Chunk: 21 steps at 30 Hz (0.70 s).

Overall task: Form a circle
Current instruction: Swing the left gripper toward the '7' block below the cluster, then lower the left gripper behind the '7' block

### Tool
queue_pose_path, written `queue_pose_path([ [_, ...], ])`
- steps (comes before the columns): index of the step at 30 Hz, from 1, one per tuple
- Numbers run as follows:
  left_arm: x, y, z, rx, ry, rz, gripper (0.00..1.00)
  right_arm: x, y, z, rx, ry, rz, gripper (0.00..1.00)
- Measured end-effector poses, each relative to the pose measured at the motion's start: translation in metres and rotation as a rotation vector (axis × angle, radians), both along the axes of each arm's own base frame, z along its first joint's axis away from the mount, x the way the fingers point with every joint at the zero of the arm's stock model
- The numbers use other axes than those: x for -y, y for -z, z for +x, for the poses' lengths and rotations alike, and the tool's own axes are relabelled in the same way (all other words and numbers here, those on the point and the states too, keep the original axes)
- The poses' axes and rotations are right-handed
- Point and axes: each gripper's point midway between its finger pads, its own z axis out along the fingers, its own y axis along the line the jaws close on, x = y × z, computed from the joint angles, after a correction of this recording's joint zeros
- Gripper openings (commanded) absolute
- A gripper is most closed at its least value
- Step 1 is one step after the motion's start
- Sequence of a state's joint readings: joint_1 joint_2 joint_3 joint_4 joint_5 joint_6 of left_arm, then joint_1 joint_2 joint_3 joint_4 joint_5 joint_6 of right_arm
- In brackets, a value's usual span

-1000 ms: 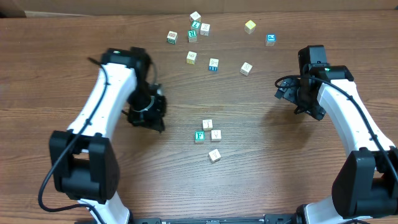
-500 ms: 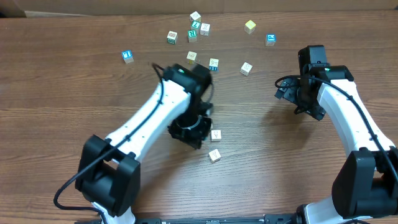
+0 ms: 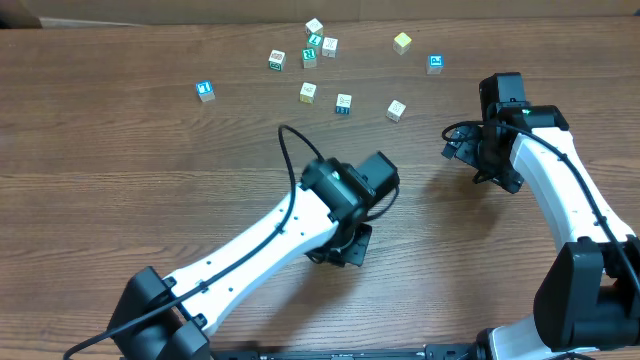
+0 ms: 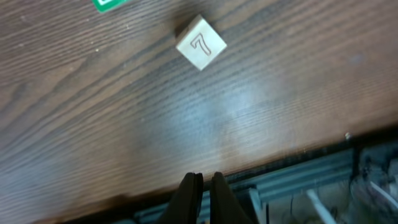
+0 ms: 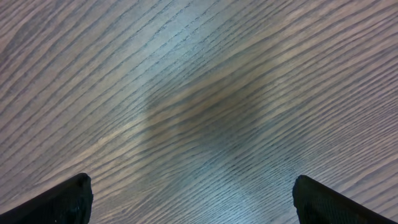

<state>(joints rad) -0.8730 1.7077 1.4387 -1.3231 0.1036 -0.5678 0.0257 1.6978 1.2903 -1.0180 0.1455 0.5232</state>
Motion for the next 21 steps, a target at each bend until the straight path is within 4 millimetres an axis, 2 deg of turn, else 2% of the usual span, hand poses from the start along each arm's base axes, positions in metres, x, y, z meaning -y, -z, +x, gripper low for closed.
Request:
queue_pose_path([
  [6,0.009,0.032,0.001,0.050,-0.062,-0.008,0.04,0.000,0.000,0.000,0.001,0.000,0.000,1.00],
  [11,0.016,0.050,0.007,0.082,-0.087,-0.047,0.04,0.000,0.000,0.000,0.000,0.000,0.000,1.00],
  [16,0.019,0.063,0.007,0.086,-0.137,-0.068,0.04,0.000,0.000,0.000,0.000,0.000,-0.001,1.00],
  [21,0.026,0.064,0.011,0.098,-0.160,-0.100,0.04,0.000,0.000,0.000,0.000,0.000,0.000,1.00],
])
